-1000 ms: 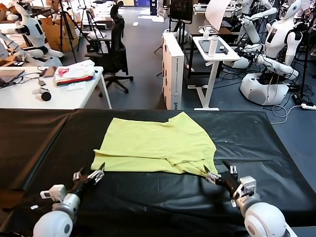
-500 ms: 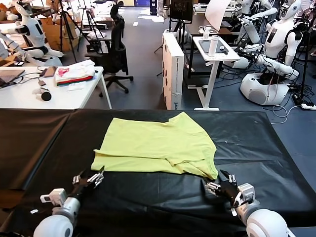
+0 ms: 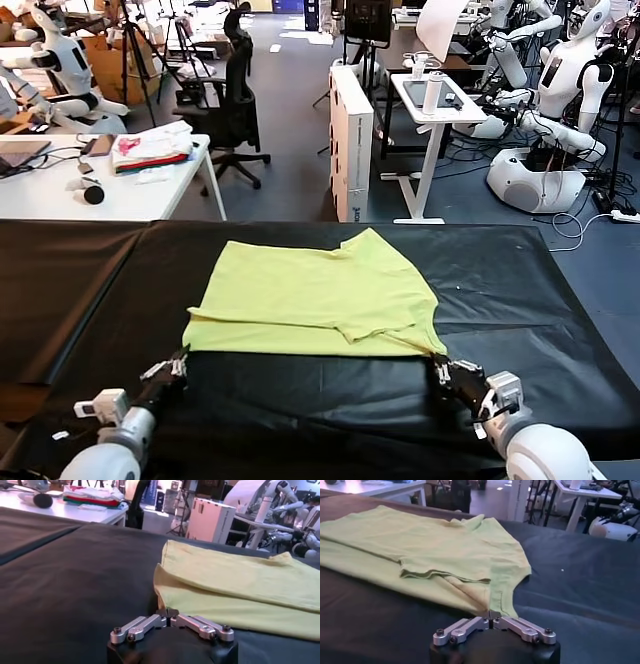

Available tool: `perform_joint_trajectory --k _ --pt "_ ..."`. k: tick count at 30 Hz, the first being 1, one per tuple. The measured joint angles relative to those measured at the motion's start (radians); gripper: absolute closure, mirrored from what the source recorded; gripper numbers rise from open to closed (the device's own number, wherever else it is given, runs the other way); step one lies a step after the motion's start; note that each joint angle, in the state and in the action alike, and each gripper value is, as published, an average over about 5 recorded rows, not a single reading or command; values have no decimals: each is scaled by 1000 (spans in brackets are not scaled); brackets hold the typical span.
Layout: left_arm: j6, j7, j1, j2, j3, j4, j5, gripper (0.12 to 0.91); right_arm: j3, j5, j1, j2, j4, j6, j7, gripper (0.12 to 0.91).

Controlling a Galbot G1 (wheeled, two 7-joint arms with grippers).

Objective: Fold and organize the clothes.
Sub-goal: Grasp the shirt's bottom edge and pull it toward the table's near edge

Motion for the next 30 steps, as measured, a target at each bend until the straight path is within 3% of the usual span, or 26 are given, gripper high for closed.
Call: perform_joint_trajectory --k 6,13,16,18,21,26,30 --pt "-2 -1 84 30 -32 -49 11 881 72 90 -90 -38 78 -96 65 887" --pt "1 -13 201 49 -72 -109 11 881 101 118 -131 -57 124 -145 84 881" --pt "7 -18 239 49 -84 -130 8 878 111 121 -139 -59 136 -149 73 772" --pt "11 -23 259 47 -92 -144 6 857 118 125 -145 -59 144 -151 58 636" --pt "22 -39 280 40 -99 -164 6 734 124 131 -155 -59 160 -157 36 465" --pt "75 -71 302 22 -103 -204 6 417 133 157 -166 -59 187 -177 29 194" --pt "124 -86 313 12 -117 -239 2 201 155 201 -154 -56 203 -174 35 124"
